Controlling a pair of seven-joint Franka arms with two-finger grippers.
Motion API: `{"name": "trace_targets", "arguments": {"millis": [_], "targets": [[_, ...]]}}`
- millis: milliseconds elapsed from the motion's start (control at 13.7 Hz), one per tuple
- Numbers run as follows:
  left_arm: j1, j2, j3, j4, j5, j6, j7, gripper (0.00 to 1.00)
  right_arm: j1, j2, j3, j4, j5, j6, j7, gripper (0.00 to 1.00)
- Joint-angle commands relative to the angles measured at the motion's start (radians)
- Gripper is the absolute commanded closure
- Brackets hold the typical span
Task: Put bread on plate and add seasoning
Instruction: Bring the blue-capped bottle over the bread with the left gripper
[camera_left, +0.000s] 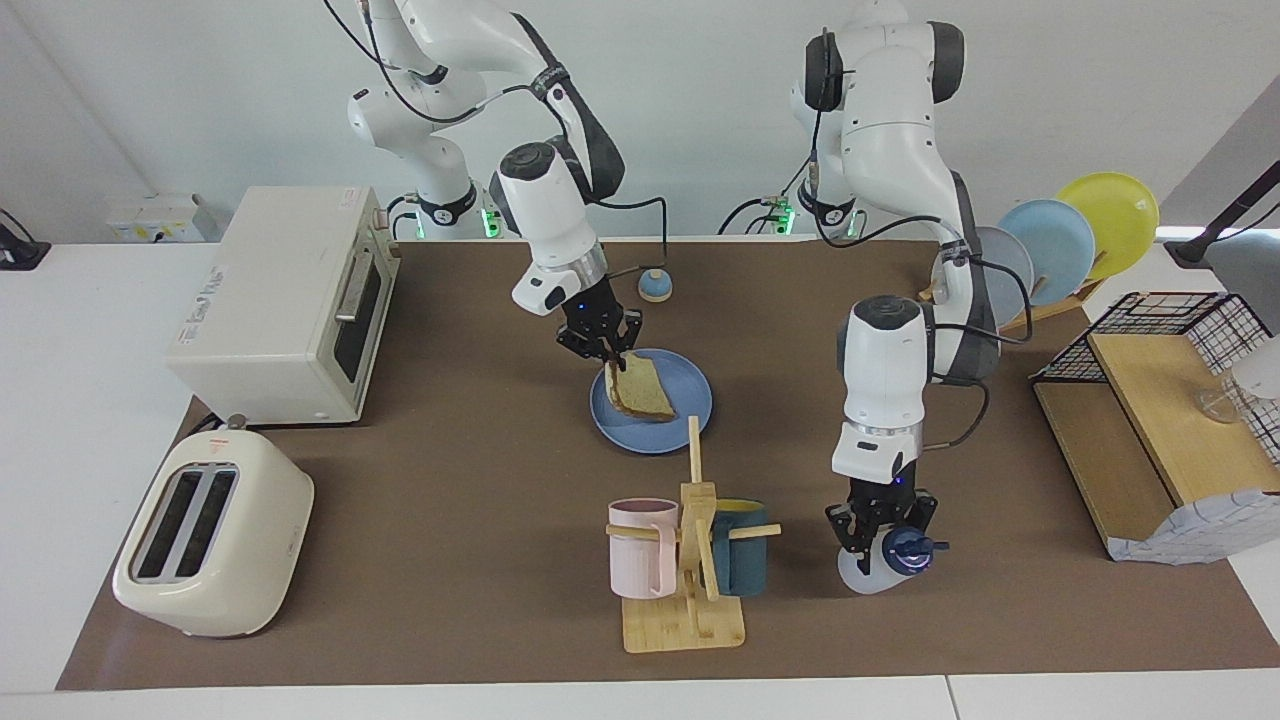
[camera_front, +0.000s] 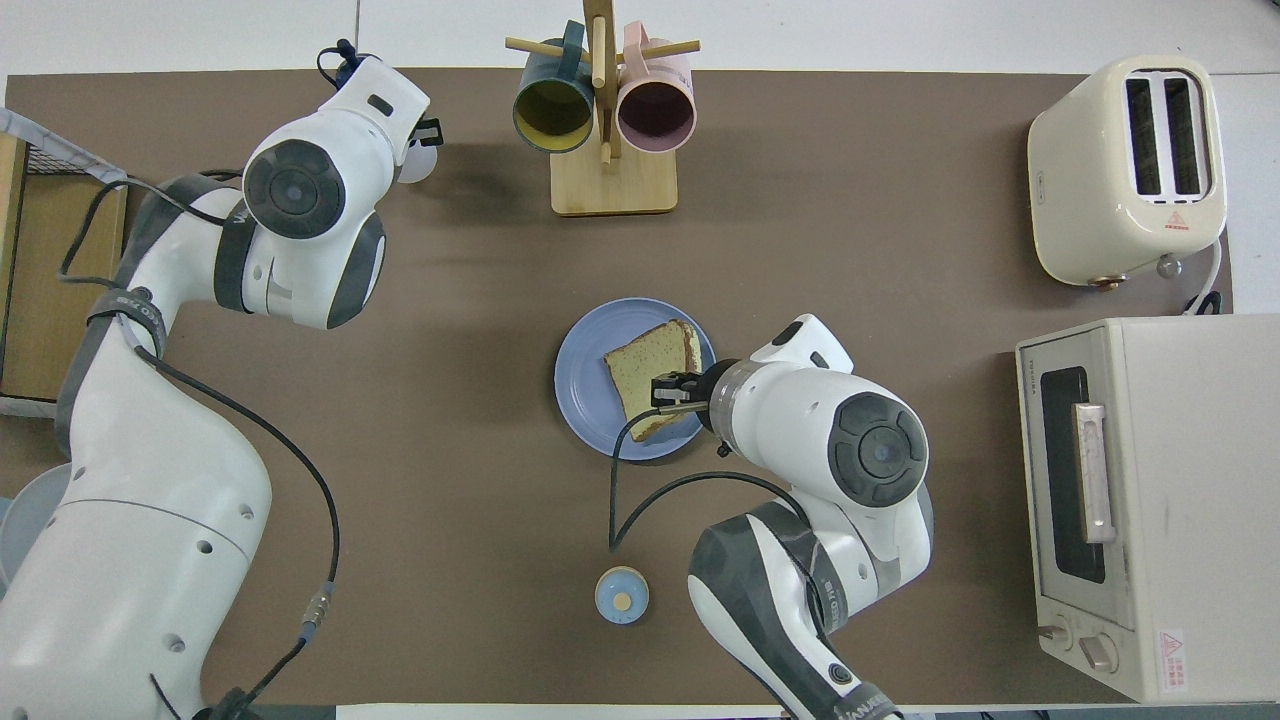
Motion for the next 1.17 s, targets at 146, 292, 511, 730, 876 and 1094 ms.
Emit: {"name": "trace_targets", "arguments": {"millis": [146, 292, 511, 730, 876, 1094], "targets": [[0.023, -0.172, -0.042, 0.015, -0.012, -0.337, 0.461, 1.00, -0.018, -0.015, 0.006, 0.021, 0.025, -0.040, 0.003, 0.00], [0.015, -0.259, -0.051, 0.006, -0.013, -0.487, 0.646, 1.00, -0.026, -0.008, 0.006, 0.044, 0.023, -0.039, -0.006, 0.00], [-0.017, -0.402, -0.069, -0.026, -0.022, -0.726, 0.945, 1.00, -0.047, -0.008, 0.006, 0.132, 0.023, -0.159, -0.031, 0.00], [-0.081, -0.561, -0.069, -0.176, -0.022, -0.791, 1.062, 1.00, -0.057, 0.002, 0.004, 0.321, 0.087, -0.507, -0.034, 0.00], [-0.137, -0.646, -0.069, -0.299, -0.024, -0.790, 1.146, 1.00, -0.105, -0.037, 0.001, 0.317, 0.310, -0.605, -0.077, 0.00], [-0.213, -0.718, -0.072, -0.424, -0.028, -0.771, 1.183, 1.00, -0.119, -0.083, -0.005, 0.338, 0.350, -0.680, -0.177, 0.00]]}}
